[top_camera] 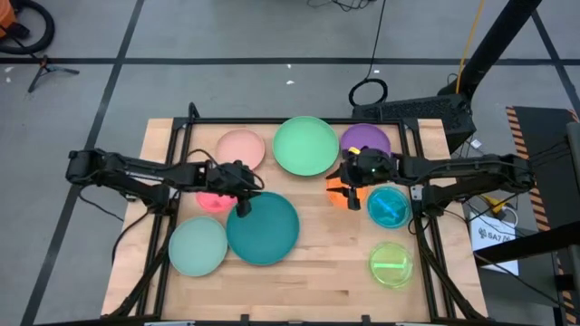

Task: Stack plastic plates
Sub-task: Stack the dark blue plate on the green plate

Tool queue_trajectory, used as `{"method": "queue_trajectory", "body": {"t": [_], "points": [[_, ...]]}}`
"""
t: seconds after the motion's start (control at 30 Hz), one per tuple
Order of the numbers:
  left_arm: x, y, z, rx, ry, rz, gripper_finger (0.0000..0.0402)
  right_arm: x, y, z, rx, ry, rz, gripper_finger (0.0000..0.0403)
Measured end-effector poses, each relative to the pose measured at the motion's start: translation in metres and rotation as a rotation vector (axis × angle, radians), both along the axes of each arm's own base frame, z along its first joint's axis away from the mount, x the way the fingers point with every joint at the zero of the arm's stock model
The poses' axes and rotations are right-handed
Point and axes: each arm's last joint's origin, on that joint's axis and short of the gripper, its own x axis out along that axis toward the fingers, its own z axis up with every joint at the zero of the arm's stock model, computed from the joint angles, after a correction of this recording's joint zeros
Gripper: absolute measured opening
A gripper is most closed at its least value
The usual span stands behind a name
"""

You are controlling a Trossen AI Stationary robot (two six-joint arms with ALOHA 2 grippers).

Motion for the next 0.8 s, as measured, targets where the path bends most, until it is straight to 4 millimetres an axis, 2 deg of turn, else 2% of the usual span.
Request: {"method": "queue_trajectory", "body": {"t": [0.07, 0.23, 0.33, 0.47, 0.8], "points": [[0.002, 0.0, -0.003, -0.006, 0.035, 0.004, 0.0088, -0.004, 0.0, 0.005, -0.022, -0.02, -0.014, 0.0164], [0.015, 0.001, 0.007, -0.008, 0.091, 0.004, 0.0088, -0.01, 0.0, 0.014, -0.026, -0.06, -0.022, 0.0164], [0.026, 0.001, 0.012, 0.022, 0.1, -0.025, 0.0088, -0.011, 0.0, 0.015, -0.035, -0.065, -0.017, 0.0164], [0.035, 0.005, 0.009, 0.068, 0.158, -0.067, 0.0088, -0.012, 0.0, 0.014, -0.031, -0.052, -0.019, 0.0164], [0.036, 0.015, -0.002, 0.081, 0.281, -0.07, 0.009, -0.012, 0.001, 0.012, -0.023, -0.029, -0.021, 0.0164]]}}
